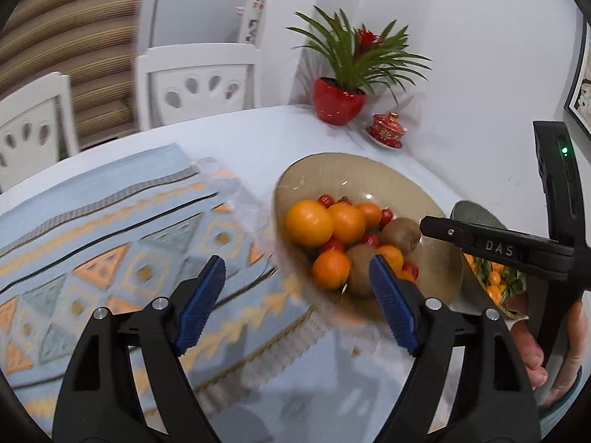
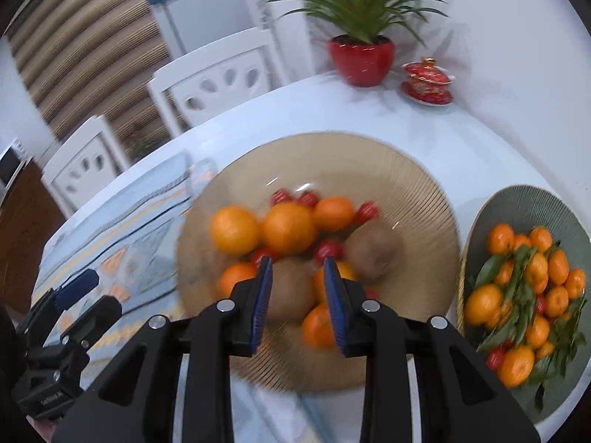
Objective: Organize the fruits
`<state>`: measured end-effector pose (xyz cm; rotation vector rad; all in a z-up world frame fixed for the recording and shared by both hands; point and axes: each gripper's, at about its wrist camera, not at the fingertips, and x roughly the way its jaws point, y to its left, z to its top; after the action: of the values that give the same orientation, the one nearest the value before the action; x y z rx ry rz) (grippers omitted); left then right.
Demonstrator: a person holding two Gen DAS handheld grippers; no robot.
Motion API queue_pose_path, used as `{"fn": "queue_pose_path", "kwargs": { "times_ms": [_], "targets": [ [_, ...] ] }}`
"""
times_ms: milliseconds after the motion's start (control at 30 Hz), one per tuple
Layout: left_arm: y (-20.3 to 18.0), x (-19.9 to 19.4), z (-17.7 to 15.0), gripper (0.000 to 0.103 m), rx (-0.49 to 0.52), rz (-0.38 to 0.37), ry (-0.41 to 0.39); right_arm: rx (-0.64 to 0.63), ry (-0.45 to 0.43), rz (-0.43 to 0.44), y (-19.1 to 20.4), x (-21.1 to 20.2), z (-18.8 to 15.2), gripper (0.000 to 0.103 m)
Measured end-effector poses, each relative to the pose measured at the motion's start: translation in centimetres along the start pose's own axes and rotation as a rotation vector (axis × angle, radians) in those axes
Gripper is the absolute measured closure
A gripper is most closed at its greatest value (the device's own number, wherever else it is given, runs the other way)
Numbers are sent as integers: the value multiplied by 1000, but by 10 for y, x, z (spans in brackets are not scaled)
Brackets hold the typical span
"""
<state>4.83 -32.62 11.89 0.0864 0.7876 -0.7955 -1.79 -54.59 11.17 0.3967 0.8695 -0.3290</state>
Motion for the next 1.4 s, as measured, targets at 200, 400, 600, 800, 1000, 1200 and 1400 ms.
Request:
{"fn": "queue_pose_path", "kwargs": {
  "times_ms": [200, 400, 600, 800, 1000, 1200, 1400],
  "targets": [
    [31, -75, -44, 6, -69, 64, -48, -124, -1, 153, 69, -26, -48, 67],
    [86, -151, -109, 5, -176, 243, -99, -298, -7, 227, 158, -26, -111, 61],
    [148, -191, -179, 3, -266, 445, -124, -410, -25, 211, 224, -11, -167, 58],
    [185, -176, -220, 3, -282, 533, -48, -451, -19, 163, 256, 16, -197, 52],
    [202, -173, -233, 3, -332, 490, -40, -470, 17, 116, 265, 35, -218, 52],
    [213, -166, -237, 3, -386, 511, 13, -502, 1, 100, 271, 37, -225, 42],
    [224, -163, -242, 3, -454, 537, 62, -513, 8, 96, 272, 41, -225, 41]
  ]
}}
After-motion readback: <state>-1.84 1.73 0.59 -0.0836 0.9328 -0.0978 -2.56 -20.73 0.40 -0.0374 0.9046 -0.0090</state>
